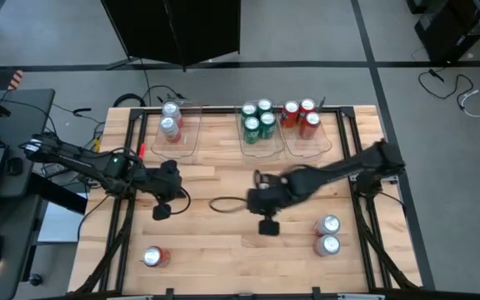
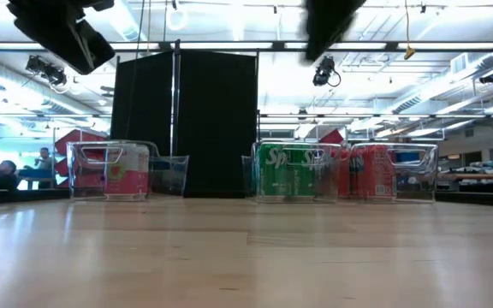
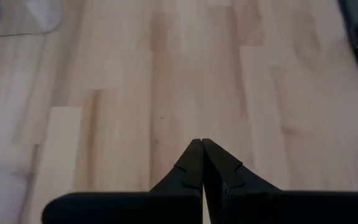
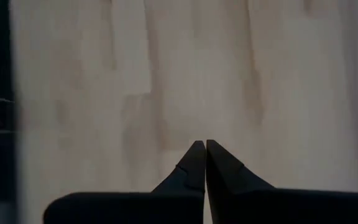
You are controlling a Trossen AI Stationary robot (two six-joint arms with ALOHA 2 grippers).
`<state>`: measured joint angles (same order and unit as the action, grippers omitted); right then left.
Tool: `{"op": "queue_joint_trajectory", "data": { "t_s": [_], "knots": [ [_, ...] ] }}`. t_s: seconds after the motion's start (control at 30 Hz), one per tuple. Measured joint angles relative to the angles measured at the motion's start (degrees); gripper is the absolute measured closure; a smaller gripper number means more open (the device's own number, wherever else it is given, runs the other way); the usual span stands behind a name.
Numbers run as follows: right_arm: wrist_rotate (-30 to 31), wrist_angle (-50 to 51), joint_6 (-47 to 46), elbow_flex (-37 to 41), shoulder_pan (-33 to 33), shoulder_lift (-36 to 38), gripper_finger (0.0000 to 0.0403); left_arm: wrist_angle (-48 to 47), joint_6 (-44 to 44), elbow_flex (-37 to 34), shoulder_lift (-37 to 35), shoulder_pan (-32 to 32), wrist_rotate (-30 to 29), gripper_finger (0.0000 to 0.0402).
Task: Sort soda cans
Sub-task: Put the top pink-white soda can into the left transparent bin
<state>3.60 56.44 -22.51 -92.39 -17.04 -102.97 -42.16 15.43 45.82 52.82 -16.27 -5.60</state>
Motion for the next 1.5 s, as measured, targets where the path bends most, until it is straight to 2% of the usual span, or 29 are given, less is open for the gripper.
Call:
{"op": "queue_joint_trajectory", "data": {
  "t_s": [0.13,0.3,0.47,0.53,0.87,1.03,1.23,1.5],
  "knots": [
    [2.8,3.82,-20.89,2.8,-6.12,5.32,0.0401,0.84,-0.06,0.0,0.0,0.02,1.24,0.0401],
    [4.54,14.02,-40.39,3.13,-10.95,9.09,0.0386,2.48,-0.08,0.0,0.0,0.02,1.31,0.0401],
    [2.35,30.7,-55.25,3.16,-13.45,9.46,0.0338,2.61,0.12,0.0,0.0,0.02,1.39,0.0401],
    [0.7,33.95,-59.56,3.38,-14.03,9.47,0.031,2.52,0.14,0.0,0.0,0.02,1.48,0.0401],
    [-10.33,32.97,-63.52,8.14,-14.73,9.55,0.0141,1.97,-0.12,0.0,0.02,0.02,5.43,0.04],
    [-13.53,33.49,-63.39,12.65,-15.27,9.5,0.0081,1.91,-0.12,0.0,0.02,0.02,5.91,0.0399],
    [-15.71,31.12,-61.53,17.39,-15.99,9.53,0.0053,1.91,0.06,0.0,0.02,0.02,5.93,0.0399],
    [-15.68,23.29,-58.62,22.15,-15.95,9.52,0.0063,1.91,0.29,0.0,0.02,0.02,5.93,0.0399]
  ]
}}
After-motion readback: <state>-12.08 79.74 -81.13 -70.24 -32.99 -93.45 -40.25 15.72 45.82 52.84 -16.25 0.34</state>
